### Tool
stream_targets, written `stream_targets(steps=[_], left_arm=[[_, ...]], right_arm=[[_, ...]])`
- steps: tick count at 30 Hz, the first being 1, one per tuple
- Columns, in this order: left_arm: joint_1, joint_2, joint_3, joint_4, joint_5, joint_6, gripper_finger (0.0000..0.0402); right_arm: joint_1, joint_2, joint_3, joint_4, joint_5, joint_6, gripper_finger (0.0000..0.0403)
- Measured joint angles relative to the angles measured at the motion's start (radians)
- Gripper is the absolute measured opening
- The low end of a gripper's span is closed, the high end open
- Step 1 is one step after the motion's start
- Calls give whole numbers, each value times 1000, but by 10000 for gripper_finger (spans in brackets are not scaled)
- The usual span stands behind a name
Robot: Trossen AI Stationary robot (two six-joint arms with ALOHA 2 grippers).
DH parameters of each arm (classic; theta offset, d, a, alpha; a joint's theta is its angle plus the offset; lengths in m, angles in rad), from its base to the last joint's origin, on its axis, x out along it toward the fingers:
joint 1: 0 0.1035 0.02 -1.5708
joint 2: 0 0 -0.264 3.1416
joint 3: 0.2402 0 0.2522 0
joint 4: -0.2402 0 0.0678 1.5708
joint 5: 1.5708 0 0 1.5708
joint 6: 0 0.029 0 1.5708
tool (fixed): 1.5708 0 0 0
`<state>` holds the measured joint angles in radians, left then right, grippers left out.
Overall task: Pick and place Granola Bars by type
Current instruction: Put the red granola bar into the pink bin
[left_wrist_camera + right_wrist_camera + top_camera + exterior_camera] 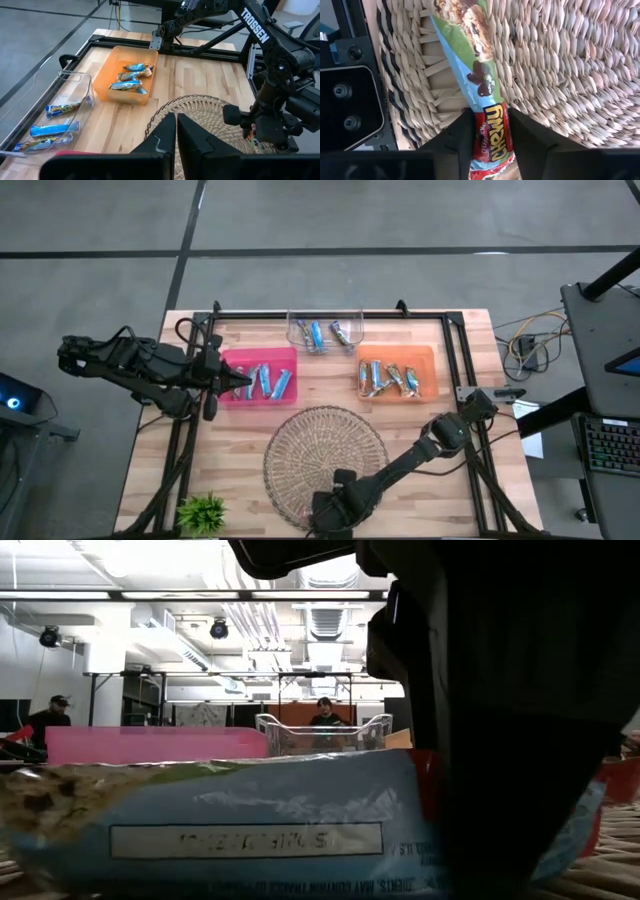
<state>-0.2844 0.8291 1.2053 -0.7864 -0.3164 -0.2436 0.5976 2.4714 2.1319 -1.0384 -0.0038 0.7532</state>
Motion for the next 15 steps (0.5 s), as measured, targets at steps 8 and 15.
stream_targets(steps=[8,15], left_arm=[[0,0,0,0,0,-6,0],[0,0,0,0,0,-18,0]], right_arm=[[0,7,41,-3,-11,0,70],[0,-9,124,-30,-8,0,59]])
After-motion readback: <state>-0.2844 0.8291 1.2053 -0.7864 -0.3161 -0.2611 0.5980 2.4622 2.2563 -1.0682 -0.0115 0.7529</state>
